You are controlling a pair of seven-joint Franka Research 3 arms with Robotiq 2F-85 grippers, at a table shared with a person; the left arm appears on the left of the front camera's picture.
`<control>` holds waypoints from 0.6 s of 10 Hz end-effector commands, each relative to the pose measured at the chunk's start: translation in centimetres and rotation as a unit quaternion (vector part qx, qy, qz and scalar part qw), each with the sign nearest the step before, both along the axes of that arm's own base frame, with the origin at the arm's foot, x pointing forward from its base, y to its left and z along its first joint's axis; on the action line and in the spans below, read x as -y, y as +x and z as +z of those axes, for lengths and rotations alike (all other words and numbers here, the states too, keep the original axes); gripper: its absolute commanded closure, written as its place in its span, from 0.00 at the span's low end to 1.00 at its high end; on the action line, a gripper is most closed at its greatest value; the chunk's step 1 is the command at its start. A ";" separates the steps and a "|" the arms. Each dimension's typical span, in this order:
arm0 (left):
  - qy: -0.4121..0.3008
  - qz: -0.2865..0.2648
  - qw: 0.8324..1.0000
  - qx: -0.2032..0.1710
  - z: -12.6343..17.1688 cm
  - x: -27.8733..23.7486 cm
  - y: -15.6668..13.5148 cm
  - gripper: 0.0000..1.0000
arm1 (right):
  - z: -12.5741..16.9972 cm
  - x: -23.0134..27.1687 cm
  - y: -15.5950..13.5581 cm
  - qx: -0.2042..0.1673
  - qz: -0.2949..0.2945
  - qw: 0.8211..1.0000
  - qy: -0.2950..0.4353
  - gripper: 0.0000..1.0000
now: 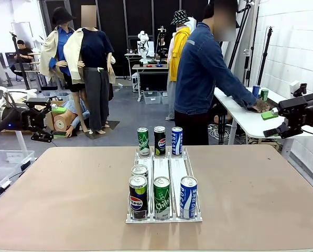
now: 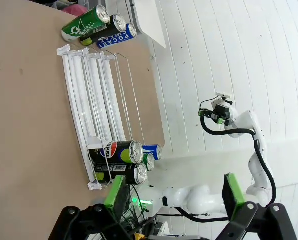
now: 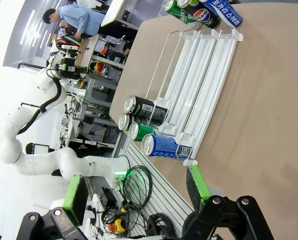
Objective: Retrieve and hand over the desired beverage to the person.
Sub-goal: Place the picked can on the Handle tray extended by the person.
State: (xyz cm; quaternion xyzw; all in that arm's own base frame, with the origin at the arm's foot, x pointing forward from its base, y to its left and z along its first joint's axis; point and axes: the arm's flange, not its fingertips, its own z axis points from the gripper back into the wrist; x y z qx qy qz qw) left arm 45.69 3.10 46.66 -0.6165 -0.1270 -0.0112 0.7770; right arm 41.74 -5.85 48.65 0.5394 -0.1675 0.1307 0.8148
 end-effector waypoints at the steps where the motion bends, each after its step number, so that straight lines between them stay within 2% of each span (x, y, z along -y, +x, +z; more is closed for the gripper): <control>1: -0.002 0.001 1.000 0.000 0.0 -0.2 0.0 0.00 | 0.0 -0.1 0.0 0.000 0.002 1.000 0.002 0.00; 6: -0.002 0.001 1.000 0.000 0.0 -0.2 0.0 0.00 | 0.0 -0.1 0.0 0.000 0.002 1.000 0.002 0.00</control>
